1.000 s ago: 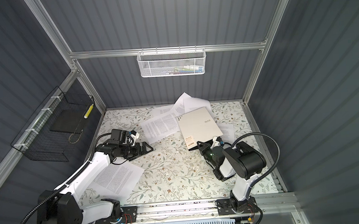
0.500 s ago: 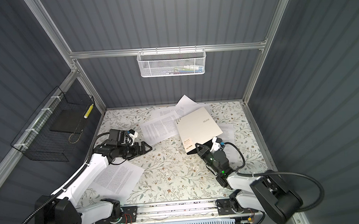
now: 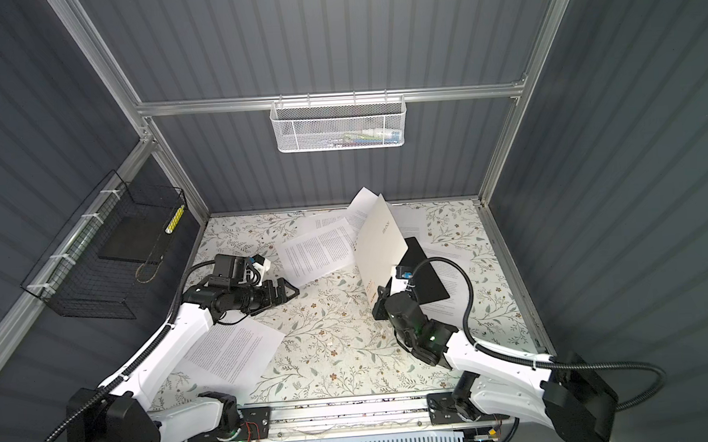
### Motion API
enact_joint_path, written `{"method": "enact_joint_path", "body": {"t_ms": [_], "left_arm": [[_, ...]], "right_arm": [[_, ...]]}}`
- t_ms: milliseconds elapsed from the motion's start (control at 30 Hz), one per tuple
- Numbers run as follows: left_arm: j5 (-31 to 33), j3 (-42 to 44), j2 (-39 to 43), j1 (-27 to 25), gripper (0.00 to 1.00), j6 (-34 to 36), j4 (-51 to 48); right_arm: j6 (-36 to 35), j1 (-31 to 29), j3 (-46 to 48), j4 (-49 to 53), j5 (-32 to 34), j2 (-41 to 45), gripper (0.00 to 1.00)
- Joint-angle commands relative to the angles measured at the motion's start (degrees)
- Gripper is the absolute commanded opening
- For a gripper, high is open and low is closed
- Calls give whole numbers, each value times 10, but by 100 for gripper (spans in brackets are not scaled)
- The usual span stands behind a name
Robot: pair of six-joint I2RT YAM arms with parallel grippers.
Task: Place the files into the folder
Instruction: 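Lift and flip open the cream folder cover with the right gripper, laying it flat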
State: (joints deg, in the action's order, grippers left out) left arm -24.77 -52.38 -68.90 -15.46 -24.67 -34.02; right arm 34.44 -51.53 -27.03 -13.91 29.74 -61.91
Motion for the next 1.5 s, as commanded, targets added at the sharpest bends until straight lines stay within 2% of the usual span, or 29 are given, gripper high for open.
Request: {"method": "enact_joint_path", "body": {"t_ms": [0, 133, 300, 400, 600, 700, 867, 1100, 1133, 1200, 1333, 1400, 1467], "left_arm": [[1, -42, 0, -3, 100, -30, -16], [-15, -91, -11, -3, 100, -43, -30], [-52, -147, -12, -3, 100, -89, -17], [-82, -182, -28, -3, 100, -100, -23], [-104, -239, -86, -11, 100, -106, -36], [-69, -267, -113, -35, 100, -110, -59], [-62, -273, -145, -47, 89, -120, -49], [-46, -274, -170, -56, 51, -124, -71], [-44, -274, -168, -56, 47, -119, -75], [-29, -274, -162, -56, 37, -106, -87], [-19, -260, -156, -56, 15, -75, -106], [-18, -253, -159, -56, 13, -61, -127], [-13, -241, -154, -56, 11, -52, -132]], "right_arm": [[-107, -56, -47, 30, 146, -35, 0], [-168, -129, -83, 26, 241, -93, 0], [-214, -182, -112, 12, 291, -169, 0], [-239, -205, -126, -5, 307, -216, 0], [-279, -240, -152, -41, 320, -281, 0], [-278, -249, -154, -50, 318, -291, 0], [-274, -257, -158, -48, 317, -303, 0], [-267, -261, -158, -45, 309, -305, 0], [-267, -261, -159, -45, 306, -306, 2], [-269, -263, -159, -44, 297, -308, 27], [-273, -268, -153, -37, 249, -280, 65], [-269, -267, -149, -26, 198, -248, 80], [-266, -263, -141, -13, 114, -206, 92]]}}
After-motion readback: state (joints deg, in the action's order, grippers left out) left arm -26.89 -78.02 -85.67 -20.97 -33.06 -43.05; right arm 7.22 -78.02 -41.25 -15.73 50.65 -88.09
